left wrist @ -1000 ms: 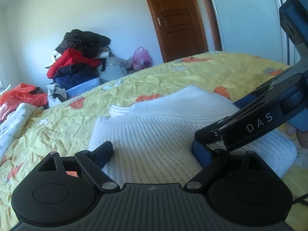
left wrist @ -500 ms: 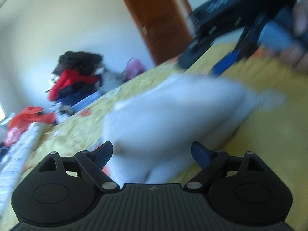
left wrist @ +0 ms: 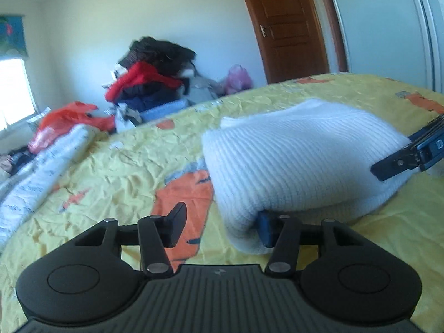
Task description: Fold small clothes
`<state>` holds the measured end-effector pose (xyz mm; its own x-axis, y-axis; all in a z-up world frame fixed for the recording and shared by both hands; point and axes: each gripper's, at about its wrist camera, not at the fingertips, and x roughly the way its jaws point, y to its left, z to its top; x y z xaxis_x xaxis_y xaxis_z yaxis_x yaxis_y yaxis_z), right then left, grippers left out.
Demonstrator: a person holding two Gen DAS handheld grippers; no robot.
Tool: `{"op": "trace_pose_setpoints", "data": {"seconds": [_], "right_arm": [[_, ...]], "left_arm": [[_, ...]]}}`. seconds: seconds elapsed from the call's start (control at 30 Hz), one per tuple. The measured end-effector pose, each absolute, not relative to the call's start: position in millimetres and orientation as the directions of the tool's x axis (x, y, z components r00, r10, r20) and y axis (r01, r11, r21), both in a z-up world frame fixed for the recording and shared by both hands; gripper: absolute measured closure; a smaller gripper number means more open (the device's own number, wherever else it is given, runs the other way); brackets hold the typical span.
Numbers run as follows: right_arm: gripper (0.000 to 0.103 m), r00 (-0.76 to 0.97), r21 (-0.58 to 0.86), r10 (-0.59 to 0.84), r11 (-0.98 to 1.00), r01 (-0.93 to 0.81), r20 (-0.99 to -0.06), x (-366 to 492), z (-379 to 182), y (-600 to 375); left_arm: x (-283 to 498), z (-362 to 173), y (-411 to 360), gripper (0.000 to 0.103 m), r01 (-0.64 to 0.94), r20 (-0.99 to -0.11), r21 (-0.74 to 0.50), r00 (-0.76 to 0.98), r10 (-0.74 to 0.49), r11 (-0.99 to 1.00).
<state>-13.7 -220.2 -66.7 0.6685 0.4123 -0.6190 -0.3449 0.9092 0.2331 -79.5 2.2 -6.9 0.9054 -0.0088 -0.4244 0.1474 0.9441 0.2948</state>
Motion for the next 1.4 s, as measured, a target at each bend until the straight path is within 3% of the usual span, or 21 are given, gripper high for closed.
{"op": "trace_pose_setpoints", "data": {"seconds": [0.13,0.27,0.4,0.57,0.63,0.67,0.7,0.8,0.83,0.93,1.1,1.27,1.4], "right_arm": [[0.003,0.671,0.178,0.405,0.907,-0.382,-0.621,-16,-72,-216],[0.003,0.674,0.140,0.389,0.909,-0.394,-0.629,-17,-72,-209],[0.006,0.711,0.213,0.406,0.912,-0.349,-0.574,-26,-51,-224],[0.003,0.775,0.378,0.463,0.872,-0.311,-0.430,-33,-26,-243],[0.003,0.758,0.415,0.490,0.853,-0.317,-0.429,-25,-26,-235],[0.003,0.753,0.408,0.494,0.853,-0.324,-0.435,-20,-27,-229],[0.003,0.749,0.392,0.493,0.857,-0.333,-0.442,-18,-28,-221],[0.003,0.722,0.303,0.473,0.880,-0.365,-0.506,-11,-43,-197],[0.006,0.706,0.241,0.450,0.892,-0.382,-0.546,-7,-53,-190],[0.005,0.723,0.099,0.414,0.894,-0.437,-0.553,-14,-64,-177],[0.009,0.735,0.114,0.397,0.907,-0.405,-0.549,-23,-40,-180],[0.001,0.855,0.122,0.400,0.916,-0.381,-0.331,-44,-10,-187],[0.002,0.768,0.199,0.477,0.879,-0.434,-0.428,-23,-20,-175]], "left_arm": [[-66,-21,9,0.067,0.134,-0.468,0.239,0.884,-0.007,0.962],[-63,-22,9,0.068,0.139,-0.490,0.242,0.872,-0.003,0.960],[-86,-9,4,0.066,0.196,-0.479,0.311,0.878,-0.025,0.930],[-115,21,12,0.057,0.353,-0.445,0.197,0.864,-0.237,0.915],[-111,26,2,0.032,0.336,-0.397,0.183,0.885,-0.244,0.924],[-106,25,-4,0.028,0.320,-0.374,0.188,0.897,-0.234,0.928],[-99,21,-11,0.028,0.306,-0.366,0.194,0.904,-0.221,0.932],[-70,2,-32,0.028,0.280,-0.460,0.202,0.873,-0.161,0.938],[-67,-6,-36,0.027,0.260,-0.465,0.223,0.875,-0.132,0.939],[-70,-18,-46,0.027,0.247,-0.455,0.303,0.886,-0.089,0.920],[-84,-3,-32,0.026,0.257,-0.465,0.243,0.877,-0.121,0.935],[-111,-4,-24,0.025,0.259,-0.433,0.223,0.890,-0.143,0.940],[-100,-20,-25,0.025,0.209,-0.543,0.162,0.835,-0.090,0.964]]}}
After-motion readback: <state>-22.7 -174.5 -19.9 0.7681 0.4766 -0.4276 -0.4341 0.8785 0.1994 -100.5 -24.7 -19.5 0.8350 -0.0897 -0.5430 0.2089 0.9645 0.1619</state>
